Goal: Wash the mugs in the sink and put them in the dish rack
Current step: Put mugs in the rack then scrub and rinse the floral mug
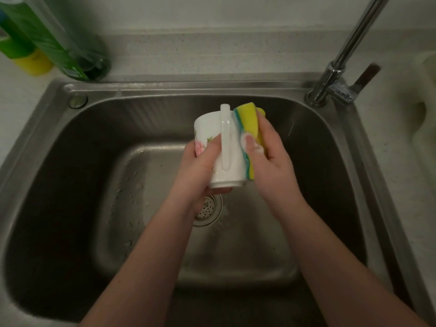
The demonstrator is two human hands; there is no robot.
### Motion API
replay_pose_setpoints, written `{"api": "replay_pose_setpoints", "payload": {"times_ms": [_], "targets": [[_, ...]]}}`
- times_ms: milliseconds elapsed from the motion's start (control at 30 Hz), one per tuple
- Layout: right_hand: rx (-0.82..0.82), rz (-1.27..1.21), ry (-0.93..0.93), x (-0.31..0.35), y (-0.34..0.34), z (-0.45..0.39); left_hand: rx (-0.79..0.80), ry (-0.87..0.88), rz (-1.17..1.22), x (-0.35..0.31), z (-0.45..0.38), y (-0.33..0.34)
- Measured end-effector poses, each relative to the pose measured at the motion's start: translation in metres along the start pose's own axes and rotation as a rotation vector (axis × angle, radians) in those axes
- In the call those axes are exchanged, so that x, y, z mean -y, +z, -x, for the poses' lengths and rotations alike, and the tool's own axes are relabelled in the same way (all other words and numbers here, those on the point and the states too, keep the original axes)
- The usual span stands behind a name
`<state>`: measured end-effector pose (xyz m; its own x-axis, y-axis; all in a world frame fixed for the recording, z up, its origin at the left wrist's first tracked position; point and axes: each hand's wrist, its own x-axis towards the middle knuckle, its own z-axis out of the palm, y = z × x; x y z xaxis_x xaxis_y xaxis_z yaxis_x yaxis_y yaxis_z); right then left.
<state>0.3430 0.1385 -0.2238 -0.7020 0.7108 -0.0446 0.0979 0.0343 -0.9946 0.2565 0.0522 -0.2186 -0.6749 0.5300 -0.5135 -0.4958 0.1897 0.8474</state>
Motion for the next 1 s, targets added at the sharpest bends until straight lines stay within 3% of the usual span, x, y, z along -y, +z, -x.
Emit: {"api": "replay_pose_setpoints", "payload": {"times_ms": [100, 233, 333, 667, 733, 867, 1000], "targets": [[-0.03, -0.025, 0.048, 0.002, 0.0, -0.001, -0.008, 0.022, -0.01, 0.0, 0.001, 0.001], [-0.088, -0.252, 0.42, 0.002, -0.002, -0.007, 0.007, 0.059, -0.018, 0.0, 0.002, 0.002], [-0.092, -0.276, 0.534, 0.004, -0.001, -0.009, 0.007, 0.054, -0.031, -0.001, 0.002, 0.002], [-0.013, -0.108, -0.018, 0.011, 0.002, 0.007, 0.064, -0.024, 0.119, -0.004, 0.001, -0.006], [-0.057, -0.168, 0.088, 0.01, 0.0, 0.005, 0.083, -0.018, 0.099, -0.005, 0.002, -0.006], [-0.024, -0.469, 0.52, 0.006, -0.004, -0.001, 0.191, 0.015, 0.086, -0.005, 0.004, -0.009], [-0.039, -0.419, 0.538, 0.007, -0.002, -0.001, 0.218, 0.001, 0.091, -0.007, 0.004, -0.01]]}}
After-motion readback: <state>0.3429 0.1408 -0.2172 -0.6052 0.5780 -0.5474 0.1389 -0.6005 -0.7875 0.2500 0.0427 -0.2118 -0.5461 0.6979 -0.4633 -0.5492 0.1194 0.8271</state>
